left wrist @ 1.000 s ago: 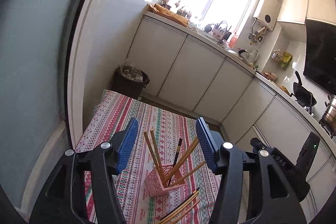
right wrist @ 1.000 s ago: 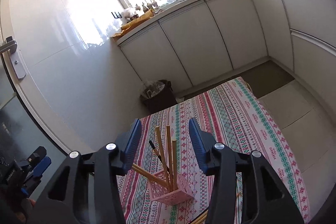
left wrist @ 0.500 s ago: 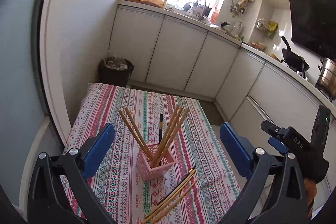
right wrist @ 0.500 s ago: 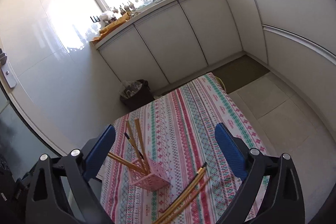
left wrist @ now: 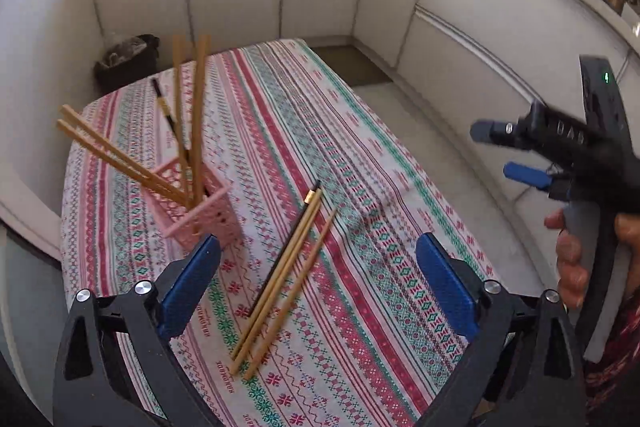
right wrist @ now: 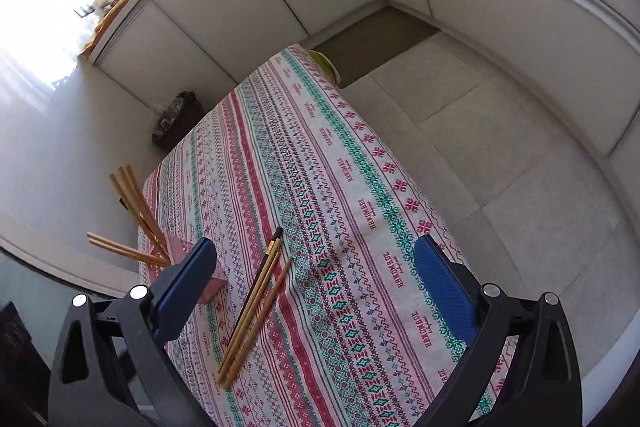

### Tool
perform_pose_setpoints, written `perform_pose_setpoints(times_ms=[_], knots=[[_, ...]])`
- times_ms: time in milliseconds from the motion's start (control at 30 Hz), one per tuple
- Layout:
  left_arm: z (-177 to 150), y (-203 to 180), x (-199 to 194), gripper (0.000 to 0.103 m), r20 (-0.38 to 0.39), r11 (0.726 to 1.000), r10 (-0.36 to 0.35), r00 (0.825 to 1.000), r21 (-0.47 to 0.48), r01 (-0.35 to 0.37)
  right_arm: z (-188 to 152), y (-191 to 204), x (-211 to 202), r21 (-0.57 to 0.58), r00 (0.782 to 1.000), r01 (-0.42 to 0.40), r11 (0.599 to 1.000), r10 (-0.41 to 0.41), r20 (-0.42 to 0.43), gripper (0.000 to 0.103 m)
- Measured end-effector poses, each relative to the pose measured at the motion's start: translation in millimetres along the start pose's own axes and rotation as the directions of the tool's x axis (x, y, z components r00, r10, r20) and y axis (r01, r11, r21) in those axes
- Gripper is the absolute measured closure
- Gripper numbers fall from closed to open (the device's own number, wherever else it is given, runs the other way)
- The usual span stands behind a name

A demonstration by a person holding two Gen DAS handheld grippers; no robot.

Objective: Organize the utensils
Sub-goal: 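Move the left tool to the pile and grasp a black-tipped chopstick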

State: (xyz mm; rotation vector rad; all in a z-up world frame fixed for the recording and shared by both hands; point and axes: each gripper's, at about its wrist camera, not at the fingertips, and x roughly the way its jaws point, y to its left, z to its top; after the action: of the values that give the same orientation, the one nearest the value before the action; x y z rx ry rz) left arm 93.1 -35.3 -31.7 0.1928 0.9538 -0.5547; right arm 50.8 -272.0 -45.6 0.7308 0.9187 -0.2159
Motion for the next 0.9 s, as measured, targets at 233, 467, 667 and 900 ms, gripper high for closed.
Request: perform_pose_setpoints(times_ms=[233,467,667,900], knots=[[34.6,-21.8,91.1,0.047,-0.214,0.991,0.06,0.975,0.127,-0.033,13.3,-23.8,9.3,0.087,0.999,-0.023,0.996,0.026,-0.034,0.007],[46.4,-24.4,176.5,0.06,-0.442,0.971,0.176,0.879,0.224,-0.081,23.5,-41.0,19.3,0.15,0.996,-0.038,0.988,0.05,-0.079,0.007],[46.3,-23.0,192.7,0.08,-0.479,0.957,0.214,0.851,0.277,-0.085,27.5,-46.4,19.4,0.165,0.993,-0.058,0.985,0.074,-0.092,0.007],[52.1,-11.7,205.5,0.082,-0.455,0.929,0.31,0.835,0.33,-0.166,28.2,-51.0,19.2,0.168,0.993,-0.051,0.984,0.069,-0.098,0.007]])
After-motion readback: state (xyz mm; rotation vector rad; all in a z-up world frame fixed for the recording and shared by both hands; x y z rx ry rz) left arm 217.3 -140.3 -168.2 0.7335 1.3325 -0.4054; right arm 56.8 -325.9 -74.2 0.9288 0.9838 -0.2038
